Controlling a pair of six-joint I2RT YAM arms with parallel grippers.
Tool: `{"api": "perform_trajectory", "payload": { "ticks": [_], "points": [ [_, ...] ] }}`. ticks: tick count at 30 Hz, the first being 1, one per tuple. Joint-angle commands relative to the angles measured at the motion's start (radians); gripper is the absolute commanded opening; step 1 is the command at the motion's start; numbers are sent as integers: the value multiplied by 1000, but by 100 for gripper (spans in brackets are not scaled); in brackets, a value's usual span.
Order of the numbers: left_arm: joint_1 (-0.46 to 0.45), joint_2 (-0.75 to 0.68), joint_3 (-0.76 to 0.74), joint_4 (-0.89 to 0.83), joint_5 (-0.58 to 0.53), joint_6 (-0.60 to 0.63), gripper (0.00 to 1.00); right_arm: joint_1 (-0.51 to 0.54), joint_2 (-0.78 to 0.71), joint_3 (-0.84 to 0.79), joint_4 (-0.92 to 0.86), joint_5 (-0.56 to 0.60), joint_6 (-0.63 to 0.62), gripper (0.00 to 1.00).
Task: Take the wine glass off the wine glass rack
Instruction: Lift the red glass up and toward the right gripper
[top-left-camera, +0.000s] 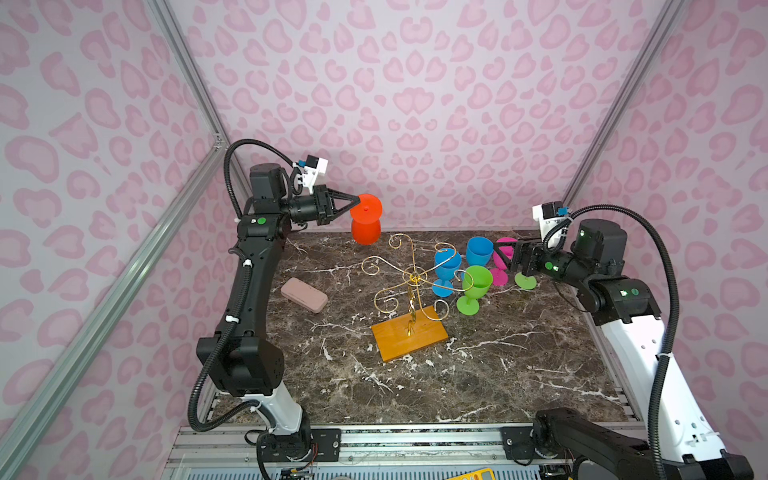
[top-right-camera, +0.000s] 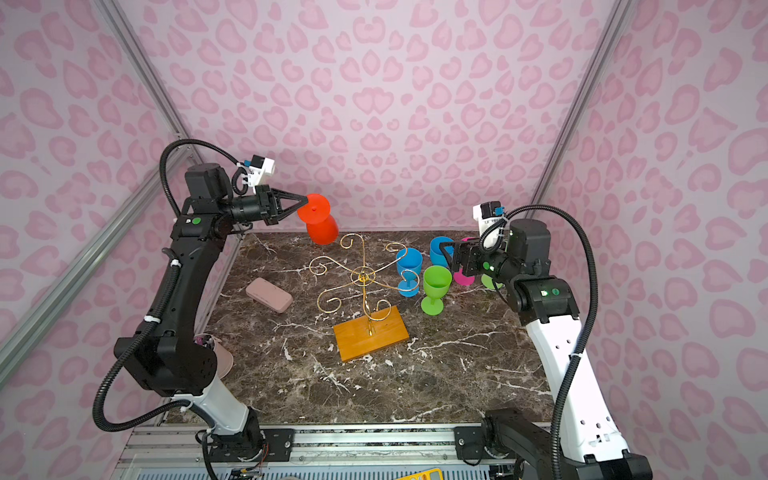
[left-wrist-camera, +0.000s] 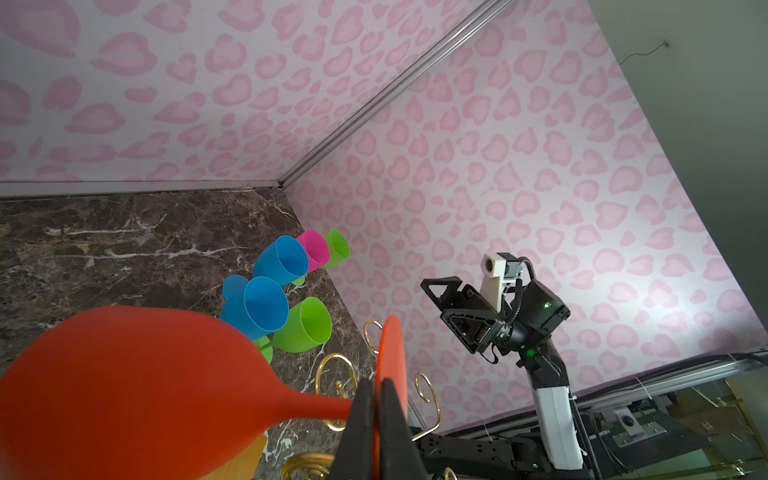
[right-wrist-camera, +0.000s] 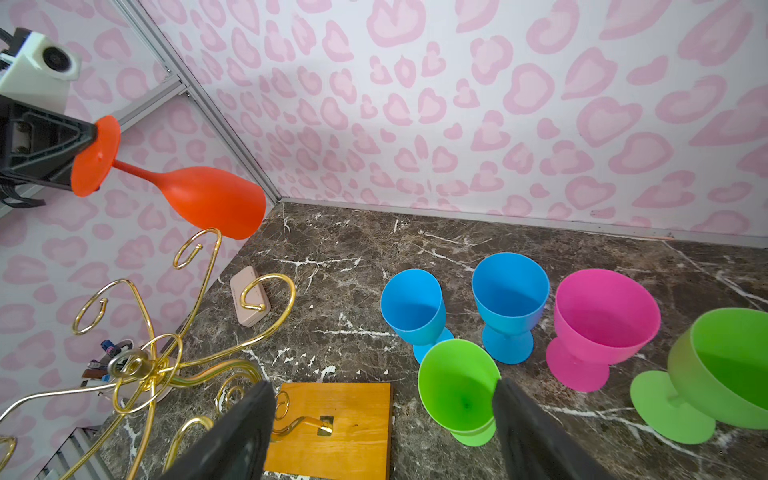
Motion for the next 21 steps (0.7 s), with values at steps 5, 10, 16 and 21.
{"api": "perform_trajectory", "payload": {
  "ticks": [5,10,16,21],
  "points": [
    [16,29,139,187,-20,-182,3,0,0,9,134,6,24,84],
    [16,20,190,376,-36,-366,3,26,4,42,226,12,18,84],
    [8,-16,194,633,-102,-591,4,141,17,59,364,104,-67,85],
    [-54,-18,193,796,-134,-763,4,226,32,44,539,110,-141,87]
  ]
}}
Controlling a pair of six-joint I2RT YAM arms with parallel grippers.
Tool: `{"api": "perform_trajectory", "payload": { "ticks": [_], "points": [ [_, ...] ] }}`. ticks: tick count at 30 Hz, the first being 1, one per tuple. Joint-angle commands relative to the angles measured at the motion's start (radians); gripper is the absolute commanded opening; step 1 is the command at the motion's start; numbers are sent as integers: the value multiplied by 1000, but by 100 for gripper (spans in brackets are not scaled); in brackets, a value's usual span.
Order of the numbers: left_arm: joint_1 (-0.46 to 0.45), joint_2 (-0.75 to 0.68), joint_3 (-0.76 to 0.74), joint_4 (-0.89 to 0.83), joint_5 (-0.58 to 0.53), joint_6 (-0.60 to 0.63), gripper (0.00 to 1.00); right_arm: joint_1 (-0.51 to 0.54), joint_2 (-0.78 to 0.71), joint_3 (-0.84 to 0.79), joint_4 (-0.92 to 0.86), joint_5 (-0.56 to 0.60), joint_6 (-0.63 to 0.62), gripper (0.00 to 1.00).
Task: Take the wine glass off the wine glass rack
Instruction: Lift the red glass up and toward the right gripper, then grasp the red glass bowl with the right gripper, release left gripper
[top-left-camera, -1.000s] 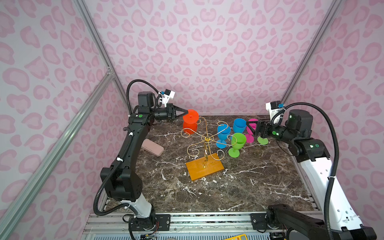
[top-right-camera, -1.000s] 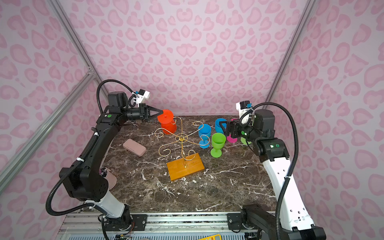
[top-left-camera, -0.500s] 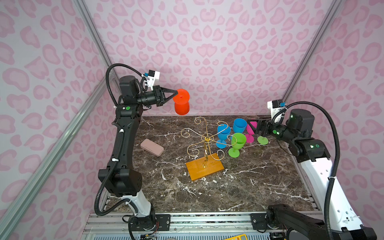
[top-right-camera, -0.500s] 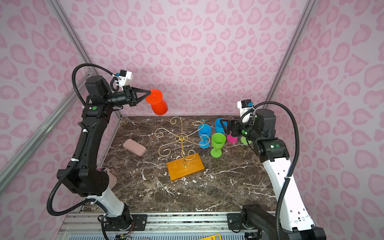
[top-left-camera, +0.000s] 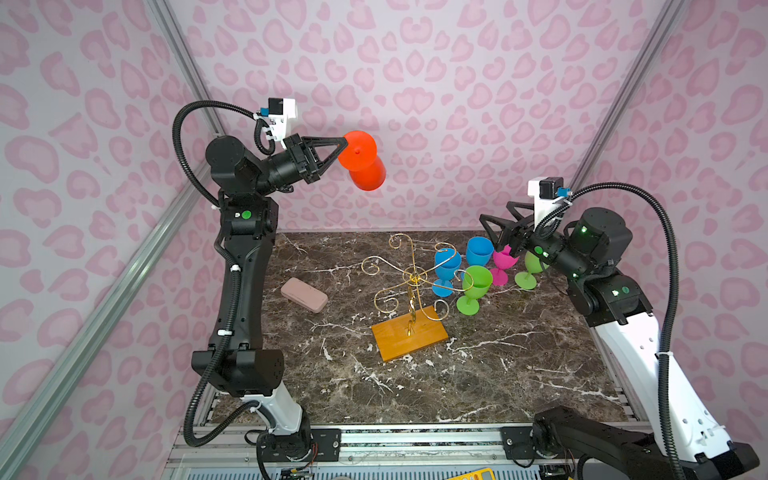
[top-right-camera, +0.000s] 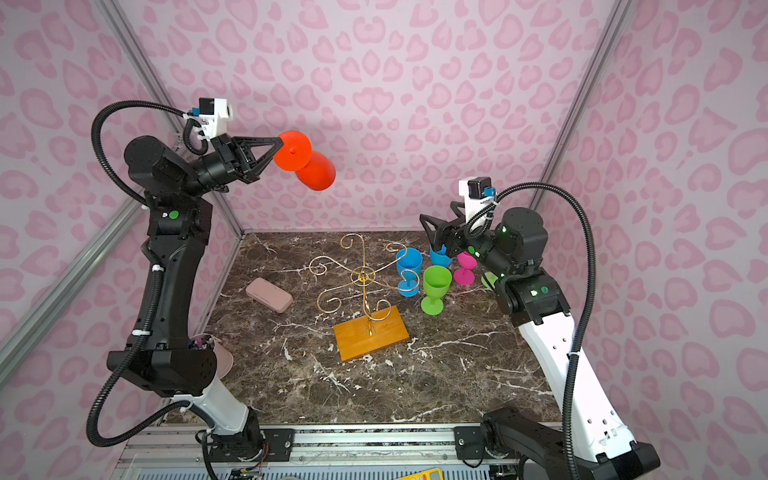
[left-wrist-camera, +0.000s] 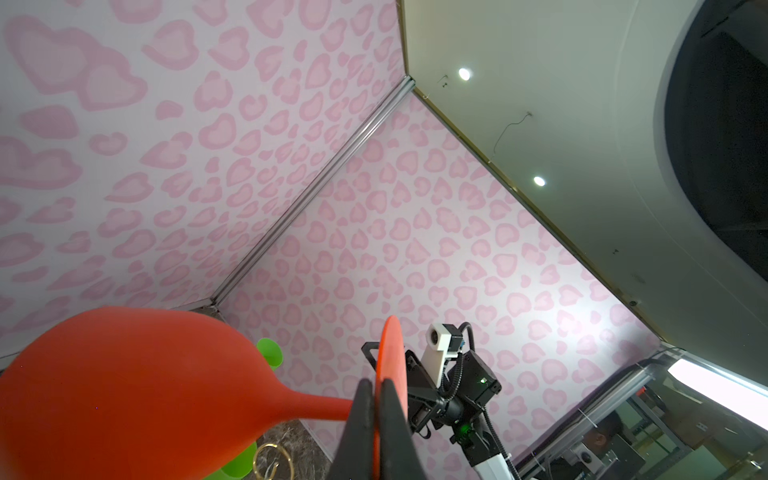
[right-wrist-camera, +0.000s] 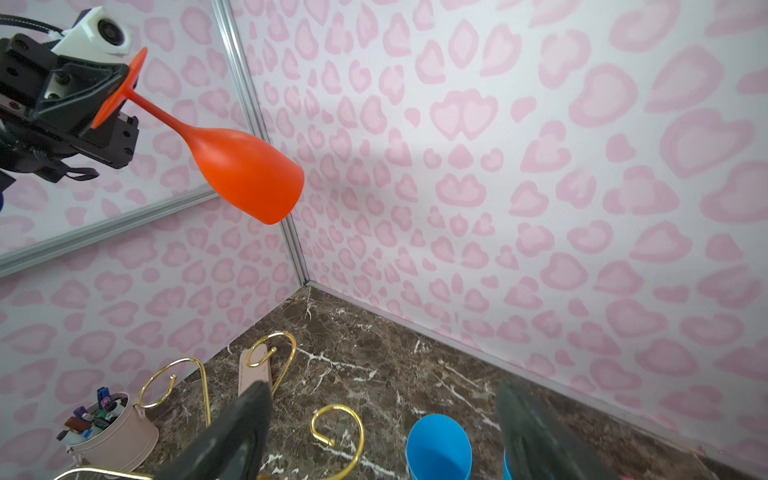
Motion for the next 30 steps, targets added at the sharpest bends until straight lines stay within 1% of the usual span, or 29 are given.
{"api": "perform_trajectory", "payload": {
  "ticks": [1,4,6,8,12,18,19,26,30],
  "points": [
    [-46,-5,9,209,-34,-173,4,53,11,-7,180,25,-96,87],
    [-104,-7,10,207,-43,-175,4,132,6,-19,263,49,-195,88],
    [-135,-8,11,221,-41,-183,4,175,3,-31,320,55,-248,91],
    [-166,-10,9,213,-49,-177,4,201,17,-17,337,47,-278,94],
    [-224,-5,7,212,-55,-178,4,225,52,13,351,40,-311,96],
    [-269,-1,-13,212,-62,-178,4,236,108,33,368,51,-343,99],
    [-275,2,-16,212,-60,-180,4,239,120,68,366,52,-349,99],
    [-307,1,-41,219,-57,-190,4,250,196,127,357,66,-388,99],
    [-313,1,-41,227,-57,-204,4,274,234,154,340,94,-421,99]
  ]
}}
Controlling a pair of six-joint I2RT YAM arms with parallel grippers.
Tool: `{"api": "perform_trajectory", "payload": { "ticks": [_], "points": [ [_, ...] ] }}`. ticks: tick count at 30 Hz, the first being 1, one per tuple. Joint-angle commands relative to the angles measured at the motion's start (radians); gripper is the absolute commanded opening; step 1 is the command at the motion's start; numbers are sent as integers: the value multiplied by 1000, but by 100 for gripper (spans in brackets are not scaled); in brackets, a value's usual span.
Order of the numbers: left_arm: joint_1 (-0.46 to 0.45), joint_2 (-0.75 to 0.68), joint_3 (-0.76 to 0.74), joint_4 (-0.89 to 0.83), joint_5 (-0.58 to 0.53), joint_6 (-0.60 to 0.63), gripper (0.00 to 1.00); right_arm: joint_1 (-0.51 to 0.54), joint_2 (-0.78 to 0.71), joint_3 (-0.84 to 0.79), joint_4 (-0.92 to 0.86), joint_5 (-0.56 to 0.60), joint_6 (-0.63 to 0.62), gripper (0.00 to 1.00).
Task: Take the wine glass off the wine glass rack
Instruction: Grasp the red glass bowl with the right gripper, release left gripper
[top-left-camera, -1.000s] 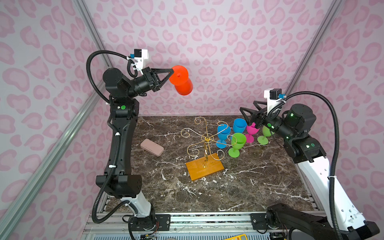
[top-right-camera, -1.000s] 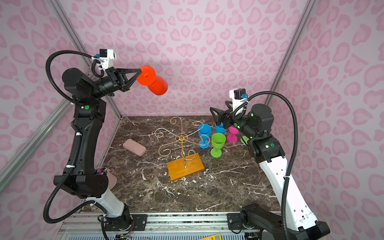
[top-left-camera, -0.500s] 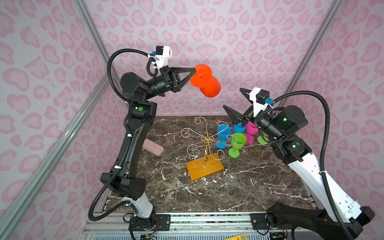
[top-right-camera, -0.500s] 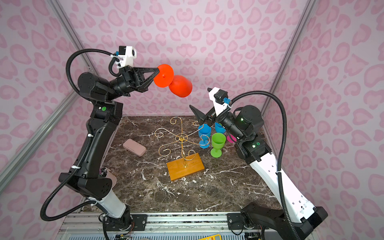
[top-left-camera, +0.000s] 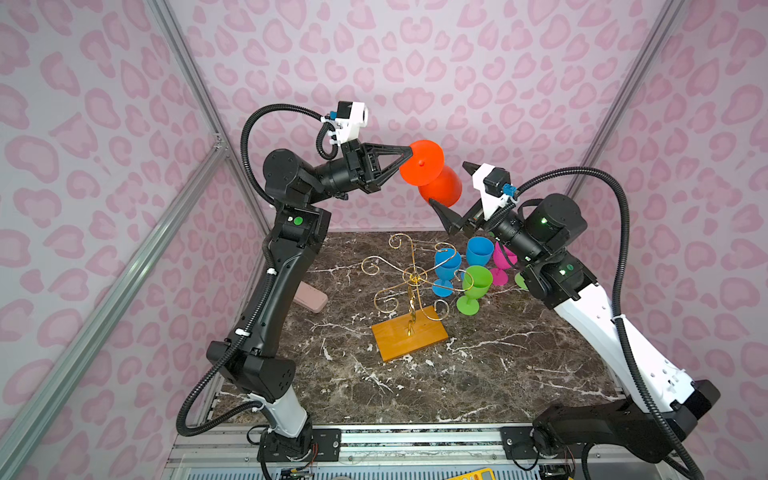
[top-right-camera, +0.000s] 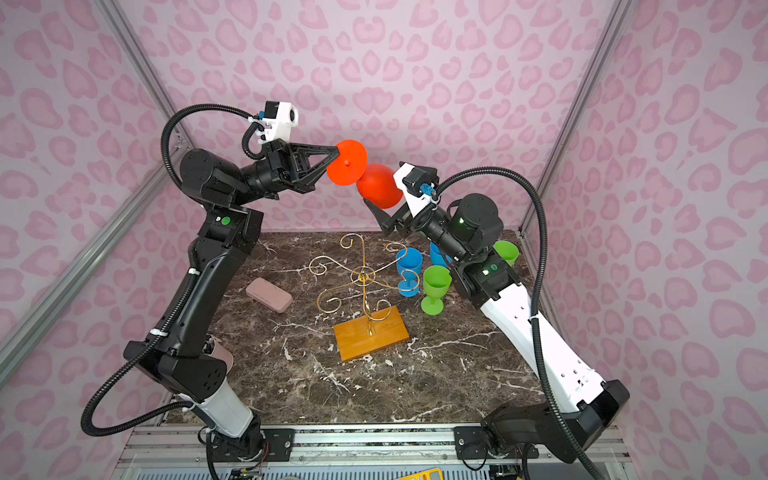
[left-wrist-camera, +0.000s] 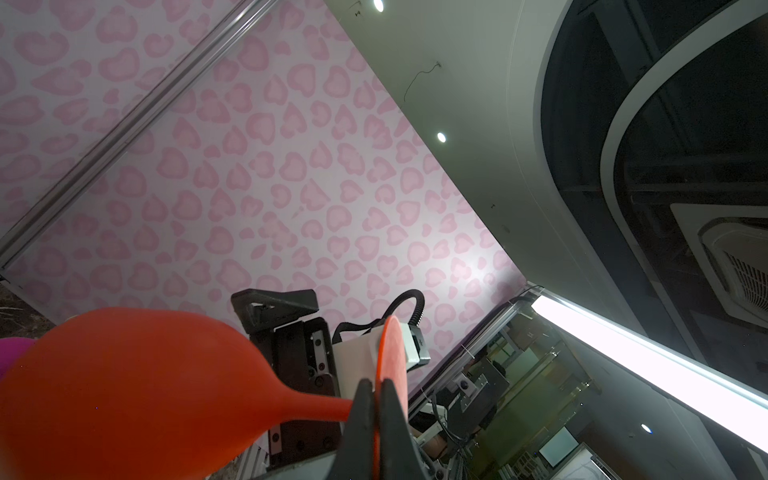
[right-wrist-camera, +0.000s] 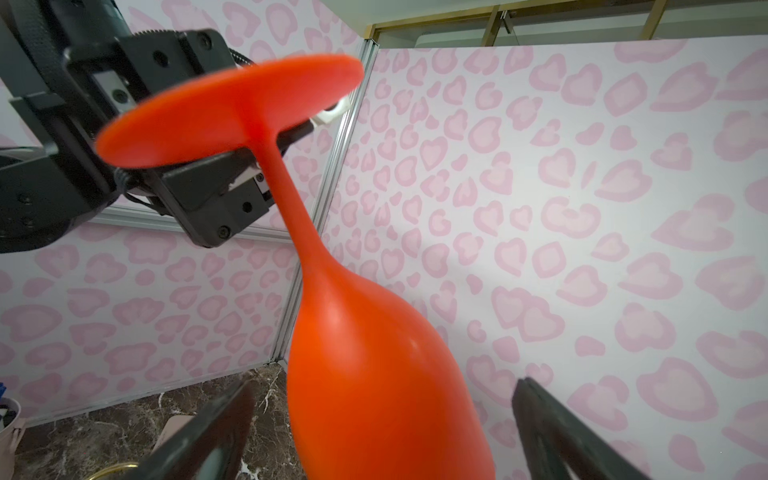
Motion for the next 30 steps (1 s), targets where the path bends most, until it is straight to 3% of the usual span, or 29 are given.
{"api": "perform_trajectory", "payload": {
  "ticks": [1,12,25,26,30],
  "points": [
    [-3,-2,-1,56,-5,-23,4,13,25,17,11,22,-37,99],
    [-23,-19,-18,91,10,-63,4,16,71,40,25,78,-33,94],
    [-33,-23,-59,179,-11,-153,3,19,45,20,7,108,-17,71],
    [-32,-23,-59,178,-12,-151,5,19,44,26,-4,111,-11,69],
    [-32,-19,-50,165,-20,-132,30,20,27,32,-24,132,18,63]
  ]
}}
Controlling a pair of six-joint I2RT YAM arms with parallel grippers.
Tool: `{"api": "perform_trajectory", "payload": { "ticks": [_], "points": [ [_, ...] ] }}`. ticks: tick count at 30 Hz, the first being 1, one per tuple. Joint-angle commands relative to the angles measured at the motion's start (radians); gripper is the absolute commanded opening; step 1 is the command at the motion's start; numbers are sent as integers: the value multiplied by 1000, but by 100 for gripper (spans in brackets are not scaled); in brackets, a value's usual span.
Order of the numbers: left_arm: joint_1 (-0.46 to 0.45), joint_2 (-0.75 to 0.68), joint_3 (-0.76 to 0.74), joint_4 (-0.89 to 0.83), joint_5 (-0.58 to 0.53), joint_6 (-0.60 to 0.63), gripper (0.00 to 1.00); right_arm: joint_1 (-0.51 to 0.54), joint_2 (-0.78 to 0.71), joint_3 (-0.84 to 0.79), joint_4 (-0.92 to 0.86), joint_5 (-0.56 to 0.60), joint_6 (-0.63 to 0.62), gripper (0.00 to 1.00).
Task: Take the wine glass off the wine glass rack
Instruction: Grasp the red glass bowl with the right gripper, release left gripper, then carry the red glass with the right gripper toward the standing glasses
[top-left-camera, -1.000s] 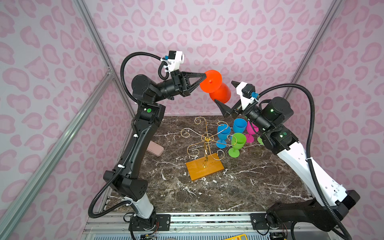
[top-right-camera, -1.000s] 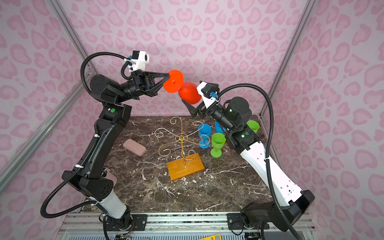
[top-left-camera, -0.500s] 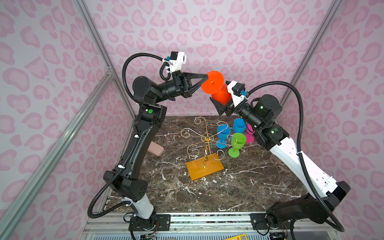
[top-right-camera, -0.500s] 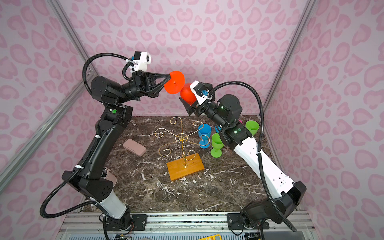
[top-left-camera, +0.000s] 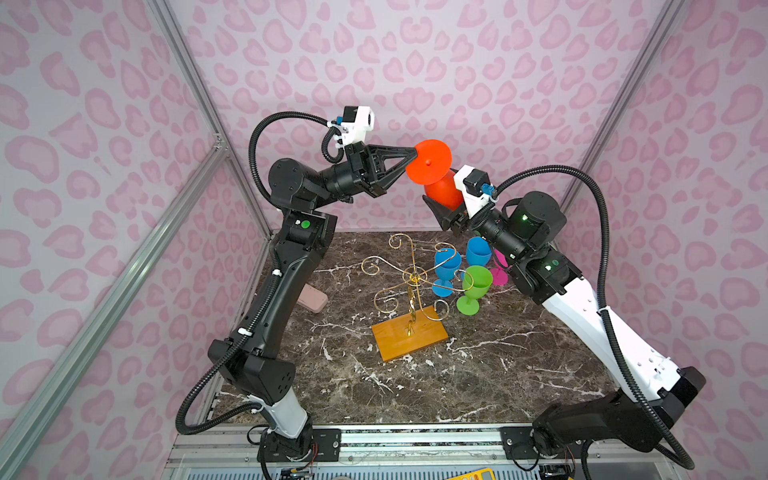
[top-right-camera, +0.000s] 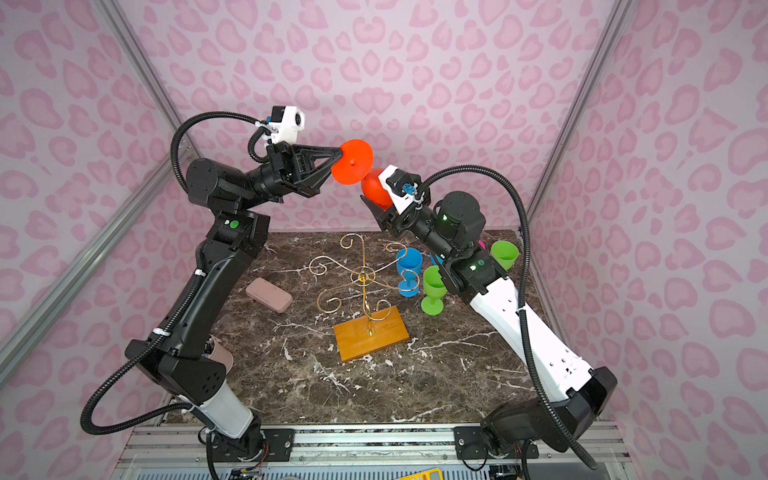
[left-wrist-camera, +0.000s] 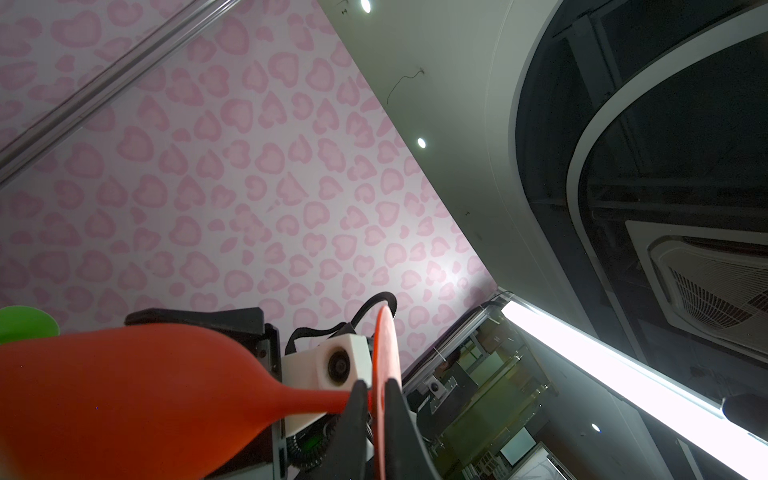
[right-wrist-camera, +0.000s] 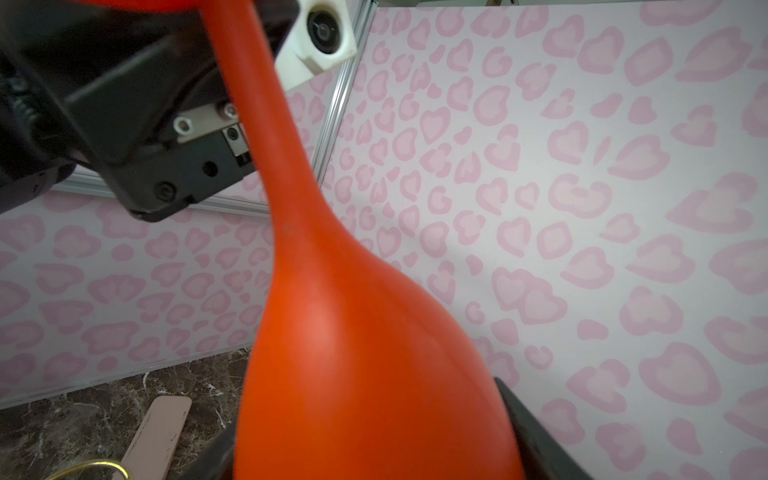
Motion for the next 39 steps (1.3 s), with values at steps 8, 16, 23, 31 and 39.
{"api": "perform_trajectory", "payload": {
  "ticks": [8,16,23,31,39],
  "points": [
    [6,-5,24,4,-21,125,55,-7,-38,89,-211,119,114,60],
    [3,-78,-57,-159,-153,707,57,-56,-22,290,-694,148,204,54],
    [-12,-188,-298,-155,-437,1382,59,-67,-15,340,-875,129,222,51],
    [-31,-201,-396,-77,-317,1864,56,-66,29,378,-935,64,233,48],
    [-43,-189,-413,-64,-246,2064,52,-49,65,392,-947,16,244,45]
  ]
}}
